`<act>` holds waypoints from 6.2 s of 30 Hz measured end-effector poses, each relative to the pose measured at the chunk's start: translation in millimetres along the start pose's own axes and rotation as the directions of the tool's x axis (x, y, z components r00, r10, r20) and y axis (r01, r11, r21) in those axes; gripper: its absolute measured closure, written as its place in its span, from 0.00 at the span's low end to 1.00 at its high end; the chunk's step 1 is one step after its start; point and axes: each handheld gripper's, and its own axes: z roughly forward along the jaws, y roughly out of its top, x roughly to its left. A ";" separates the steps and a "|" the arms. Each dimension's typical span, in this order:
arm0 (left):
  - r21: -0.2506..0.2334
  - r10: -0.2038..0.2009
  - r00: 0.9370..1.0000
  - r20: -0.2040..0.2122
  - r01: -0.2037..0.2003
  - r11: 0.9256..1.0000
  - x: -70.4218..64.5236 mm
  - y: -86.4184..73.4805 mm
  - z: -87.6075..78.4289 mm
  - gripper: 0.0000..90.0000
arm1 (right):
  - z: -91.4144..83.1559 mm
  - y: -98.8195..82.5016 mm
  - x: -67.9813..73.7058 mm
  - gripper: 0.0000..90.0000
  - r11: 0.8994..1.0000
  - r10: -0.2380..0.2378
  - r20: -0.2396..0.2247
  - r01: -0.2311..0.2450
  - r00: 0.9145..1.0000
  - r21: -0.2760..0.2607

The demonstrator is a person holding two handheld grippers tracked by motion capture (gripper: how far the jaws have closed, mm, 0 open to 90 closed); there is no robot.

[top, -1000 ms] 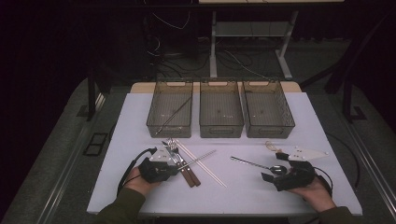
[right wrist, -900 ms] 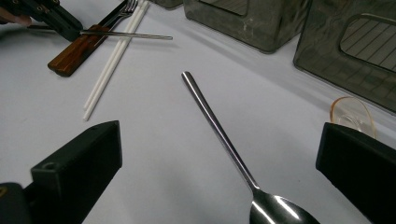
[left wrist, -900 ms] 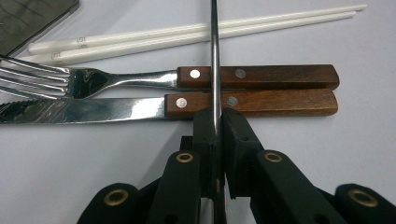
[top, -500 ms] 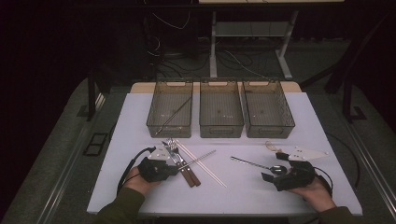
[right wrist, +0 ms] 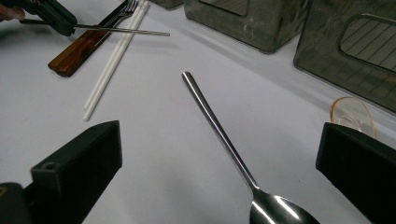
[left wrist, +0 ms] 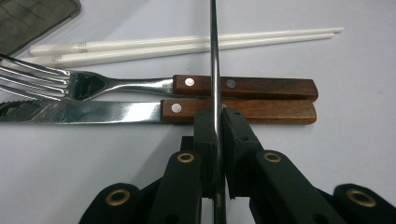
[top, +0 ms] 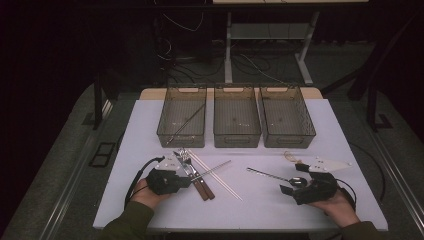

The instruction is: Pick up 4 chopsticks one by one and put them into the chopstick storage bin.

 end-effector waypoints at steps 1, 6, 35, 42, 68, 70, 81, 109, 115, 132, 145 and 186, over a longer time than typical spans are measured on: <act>0.000 -0.001 1.000 0.001 0.001 1.000 0.2 0.1 -0.9 0.94 | 0.0 0.0 0.0 0.01 1.000 0.000 -0.001 0.000 1.000 0.000; -0.019 -0.012 1.000 0.002 0.012 1.000 0.3 1.0 -5.7 0.94 | -0.1 0.0 -0.2 0.01 1.000 0.002 0.000 -0.002 1.000 0.000; -0.114 -0.084 0.994 -0.064 0.076 0.991 12.0 -2.7 -37.1 0.94 | -0.9 0.2 -0.4 0.01 1.000 -0.001 0.000 0.001 1.000 -0.004; -0.143 -0.112 0.990 -0.085 0.100 0.985 16.2 -4.0 -45.2 0.94 | -0.7 0.1 -0.5 0.01 1.000 -0.002 0.000 0.002 1.000 -0.002; -0.241 -0.174 0.973 -0.149 0.135 0.961 34.7 -3.0 -71.5 0.94 | 0.3 0.0 -0.8 0.01 1.000 -0.002 0.001 0.002 1.000 0.003; -0.243 -0.176 0.972 -0.153 0.136 0.960 37.0 -2.3 -72.4 0.94 | 0.4 0.0 -1.0 0.01 1.000 0.001 0.002 -0.001 1.000 0.002; -0.261 -0.194 0.966 -0.169 0.145 0.954 50.5 7.8 -70.1 0.94 | 0.7 -0.1 -1.5 0.01 1.000 0.001 0.001 -0.001 1.000 -0.001; -0.314 -0.276 0.939 -0.205 0.204 0.927 91.0 52.2 -76.9 0.94 | -1.0 -0.6 -2.7 0.01 1.000 0.014 0.002 -0.014 1.000 -0.011; -0.308 -0.309 0.923 -0.227 0.233 0.922 99.5 64.8 -75.5 0.94 | -1.3 -0.7 -3.0 0.01 1.000 0.015 0.003 -0.015 1.000 -0.011; -0.241 -0.341 0.892 -0.295 0.276 0.930 124.1 94.4 -46.9 0.94 | -2.0 -0.6 -3.4 0.01 1.000 0.021 0.000 -0.021 1.000 -0.012; -0.168 -0.344 0.873 -0.345 0.304 0.938 138.7 112.5 -16.9 0.94 | -2.6 -0.3 -3.0 0.01 1.000 0.021 -0.004 -0.021 1.000 -0.019; -0.077 -0.308 0.879 -0.364 0.301 0.951 147.1 113.5 5.6 0.65 | -3.6 0.1 -3.0 0.01 1.000 0.019 -0.010 -0.019 1.000 -0.023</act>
